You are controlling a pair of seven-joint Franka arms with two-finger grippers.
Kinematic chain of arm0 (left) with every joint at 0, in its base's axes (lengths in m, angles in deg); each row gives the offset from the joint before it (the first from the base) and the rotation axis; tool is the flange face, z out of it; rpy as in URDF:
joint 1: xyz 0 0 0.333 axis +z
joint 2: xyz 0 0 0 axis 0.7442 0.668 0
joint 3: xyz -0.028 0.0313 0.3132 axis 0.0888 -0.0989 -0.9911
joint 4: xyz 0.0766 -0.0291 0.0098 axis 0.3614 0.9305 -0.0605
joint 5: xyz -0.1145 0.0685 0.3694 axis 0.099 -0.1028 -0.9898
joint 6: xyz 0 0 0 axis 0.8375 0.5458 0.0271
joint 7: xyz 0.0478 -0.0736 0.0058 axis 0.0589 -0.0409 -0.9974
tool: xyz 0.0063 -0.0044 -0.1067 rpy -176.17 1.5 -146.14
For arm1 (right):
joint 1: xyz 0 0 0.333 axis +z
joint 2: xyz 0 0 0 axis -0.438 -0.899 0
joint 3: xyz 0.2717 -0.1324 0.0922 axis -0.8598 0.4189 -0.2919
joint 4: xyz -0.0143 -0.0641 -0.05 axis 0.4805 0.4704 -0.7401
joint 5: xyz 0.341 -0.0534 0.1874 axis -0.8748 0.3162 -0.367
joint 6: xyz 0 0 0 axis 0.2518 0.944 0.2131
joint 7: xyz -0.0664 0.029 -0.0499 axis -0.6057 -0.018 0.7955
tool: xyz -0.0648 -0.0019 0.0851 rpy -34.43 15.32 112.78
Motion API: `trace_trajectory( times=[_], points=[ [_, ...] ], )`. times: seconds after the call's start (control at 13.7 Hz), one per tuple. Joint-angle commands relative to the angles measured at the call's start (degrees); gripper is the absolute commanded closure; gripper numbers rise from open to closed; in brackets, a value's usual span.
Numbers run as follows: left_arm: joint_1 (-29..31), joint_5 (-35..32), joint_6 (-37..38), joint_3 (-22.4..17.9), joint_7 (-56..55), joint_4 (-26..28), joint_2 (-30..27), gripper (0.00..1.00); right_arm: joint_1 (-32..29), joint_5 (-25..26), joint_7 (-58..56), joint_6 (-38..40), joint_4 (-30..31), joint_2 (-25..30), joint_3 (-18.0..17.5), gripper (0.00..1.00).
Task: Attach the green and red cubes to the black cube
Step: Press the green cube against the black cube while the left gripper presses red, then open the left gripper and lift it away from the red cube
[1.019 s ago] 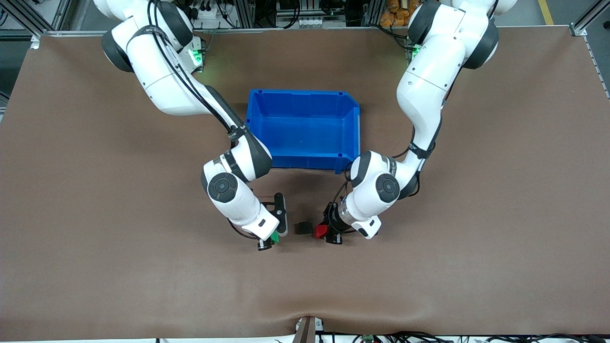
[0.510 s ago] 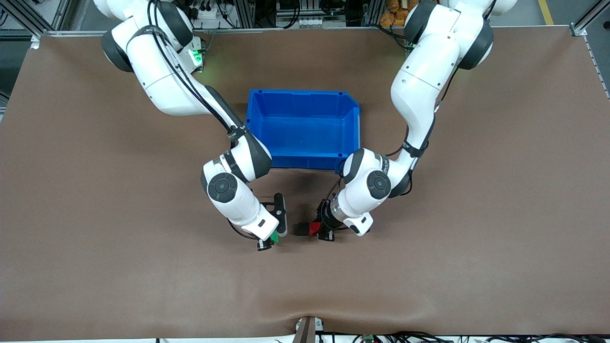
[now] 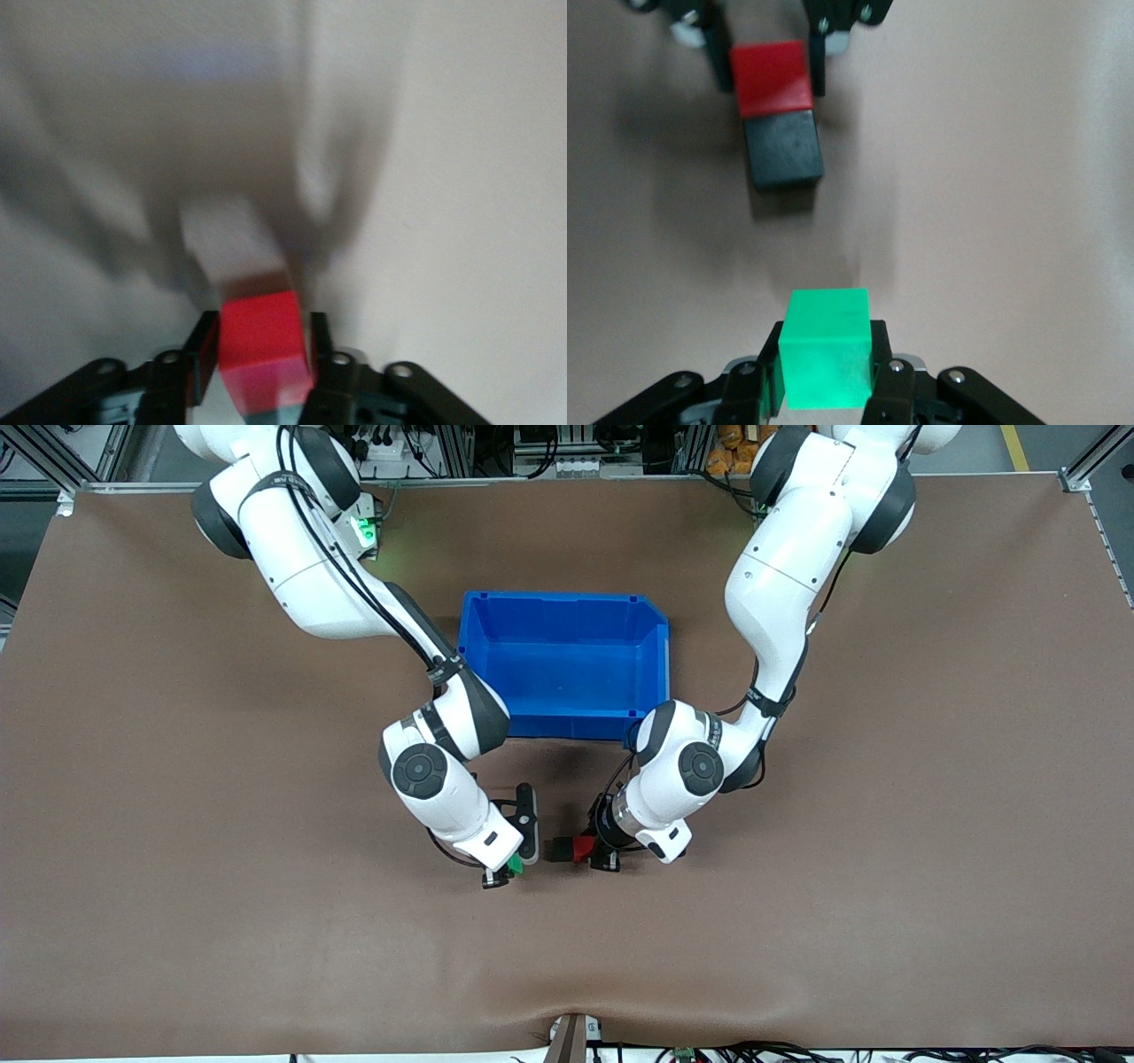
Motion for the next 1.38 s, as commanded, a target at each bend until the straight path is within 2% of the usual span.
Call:
trace_trajectory(
  times=[0.0,0.29,0.44,0.58,0.8,1.09,1.31],
  points=[
    [-0.3,-3.9,3.1,-0.5,0.2,-0.4,-0.7,0.00,1.4,-0.4,6.7,0.8,-1.8,-1.1,0.3,1.00],
    [2.6,-5.0,11.2,-0.1,4.4,-0.4,-4.5,0.00,2.1,-0.5,13.7,1.6,-1.3,-2.1,0.3,1.00],
    [4.5,-5.0,14.5,-0.1,6.5,-0.4,-6.3,0.00,2.9,-0.4,13.7,0.6,-2.0,-3.0,0.4,1.00],
    [6.6,-5.1,17.5,-0.3,10.7,-0.4,-7.6,0.00,3.3,0.3,11.3,-3.5,-2.0,-3.6,0.7,1.00],
    [9.6,-5.7,21.4,-1.0,16.7,-0.4,-10.0,0.00,3.1,0.3,0.9,-6.7,-4.2,-5.7,1.7,1.00],
    [10.6,-17.6,27.5,-0.7,18.6,-0.4,-14.3,0.00,4.5,0.3,1.1,-6.3,-4.2,-5.8,2.0,1.00],
    [12.0,-18.2,32.4,-0.7,22.0,-0.3,-17.1,0.00,5.1,0.3,1.3,-5.9,-4.0,-5.8,2.0,1.00]
  ],
)
